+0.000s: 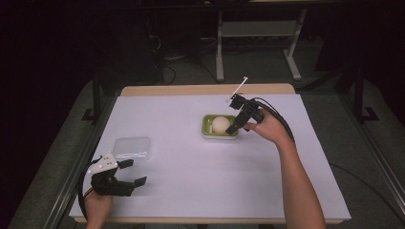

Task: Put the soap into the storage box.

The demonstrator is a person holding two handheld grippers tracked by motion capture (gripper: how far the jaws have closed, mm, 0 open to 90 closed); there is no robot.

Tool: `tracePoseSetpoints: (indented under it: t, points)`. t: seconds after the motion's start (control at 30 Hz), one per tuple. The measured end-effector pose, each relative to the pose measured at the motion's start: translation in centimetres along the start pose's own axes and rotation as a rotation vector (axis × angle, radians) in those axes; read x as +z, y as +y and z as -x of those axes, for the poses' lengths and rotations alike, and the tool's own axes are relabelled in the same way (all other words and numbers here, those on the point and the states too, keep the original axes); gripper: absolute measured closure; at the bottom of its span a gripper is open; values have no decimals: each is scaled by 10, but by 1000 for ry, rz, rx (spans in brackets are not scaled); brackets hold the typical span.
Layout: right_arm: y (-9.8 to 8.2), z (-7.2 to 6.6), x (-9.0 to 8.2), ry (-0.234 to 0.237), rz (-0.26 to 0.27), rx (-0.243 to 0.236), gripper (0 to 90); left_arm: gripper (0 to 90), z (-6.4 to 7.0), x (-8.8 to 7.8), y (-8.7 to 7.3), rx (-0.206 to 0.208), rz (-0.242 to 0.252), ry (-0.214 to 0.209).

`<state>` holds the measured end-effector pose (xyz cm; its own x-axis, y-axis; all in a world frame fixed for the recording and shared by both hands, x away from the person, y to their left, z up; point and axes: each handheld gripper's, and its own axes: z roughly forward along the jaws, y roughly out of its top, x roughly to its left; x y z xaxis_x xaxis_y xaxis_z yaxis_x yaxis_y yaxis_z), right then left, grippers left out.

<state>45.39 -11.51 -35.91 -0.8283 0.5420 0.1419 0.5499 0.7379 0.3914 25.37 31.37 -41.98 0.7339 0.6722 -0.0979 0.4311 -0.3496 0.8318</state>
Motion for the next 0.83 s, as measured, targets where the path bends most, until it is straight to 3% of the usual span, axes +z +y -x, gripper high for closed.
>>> tracePoseSetpoints:
  t: [0.47, 0.5, 0.6, 0.63, 0.67, 0.7, 0.73, 0.77, 0.83]
  points:
    - [-48, -24, -13, 8, 67, 8, 240, 130, 1, 1, 0, 3, -2, 0]
    - [-59, -32, -16, -3, 80, 2, 240, 130, 1, 1, 0, 3, -2, 0]
    - [-69, -39, -17, -10, 88, -8, 240, 130, 2, 0, 0, 3, -1, -1]
    - [-85, -50, -19, -11, 102, 4, 237, 130, 2, 0, 0, 1, 3, 0]
    - [-85, -50, -19, -11, 102, 4, 237, 130, 2, 0, 0, 1, 3, 0]
    - [-102, -60, -19, -6, 124, 23, 237, 130, 2, 0, 0, 11, -6, 0]
    - [-102, -60, -19, -6, 124, 23, 237, 130, 2, 0, 0, 11, -6, 0]
    - [-122, -72, -18, -21, 149, 21, 237, 130, 3, 0, 0, 11, -7, 0]
    - [-140, -82, -18, -39, 164, 30, 223, 130, 3, 1, 0, 12, -7, 0]
